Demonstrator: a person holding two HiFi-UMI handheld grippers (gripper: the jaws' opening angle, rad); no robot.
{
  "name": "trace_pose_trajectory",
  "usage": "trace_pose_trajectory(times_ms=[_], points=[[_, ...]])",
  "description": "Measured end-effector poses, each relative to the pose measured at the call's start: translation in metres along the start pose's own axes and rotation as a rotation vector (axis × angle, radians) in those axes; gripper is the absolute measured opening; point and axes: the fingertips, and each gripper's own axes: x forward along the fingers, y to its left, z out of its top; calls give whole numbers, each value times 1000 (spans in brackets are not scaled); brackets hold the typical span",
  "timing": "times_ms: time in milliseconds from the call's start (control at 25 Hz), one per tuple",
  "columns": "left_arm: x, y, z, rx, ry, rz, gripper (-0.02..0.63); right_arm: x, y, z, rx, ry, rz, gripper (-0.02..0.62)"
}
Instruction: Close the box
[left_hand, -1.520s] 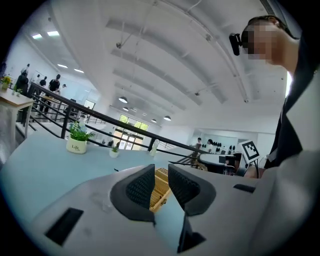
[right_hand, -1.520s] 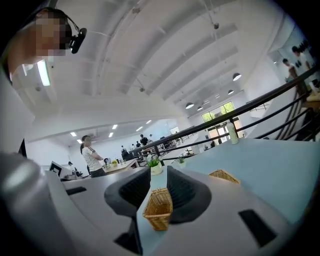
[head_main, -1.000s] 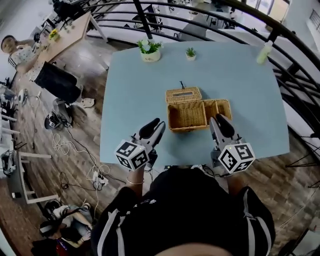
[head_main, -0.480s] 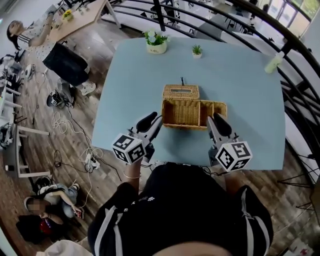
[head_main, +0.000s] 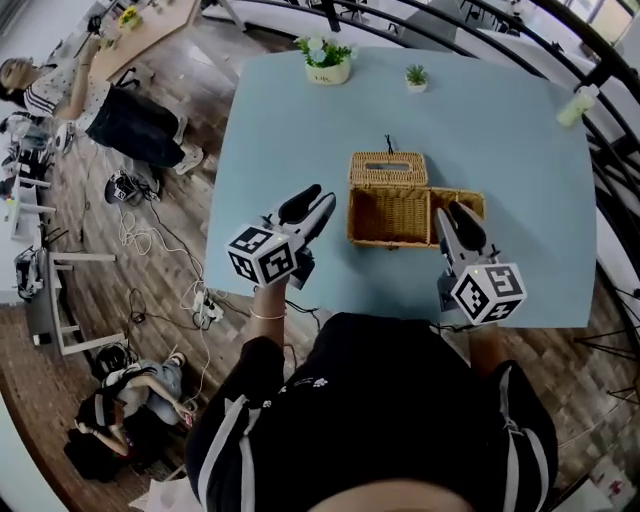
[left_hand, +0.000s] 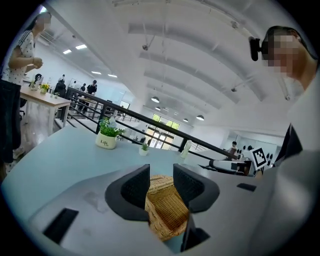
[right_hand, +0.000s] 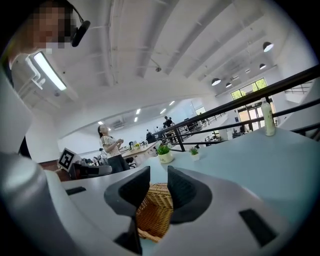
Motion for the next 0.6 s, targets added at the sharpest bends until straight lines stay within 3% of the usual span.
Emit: trace_pose_trajectory(times_ms=[440,600], points=[[59,68,-18,-224,102,-92,133,41,-8,-10,28,40,-96,109],[80,88,-32,-266,140,-104,133,48,-12,-17,49,54,-135,109]])
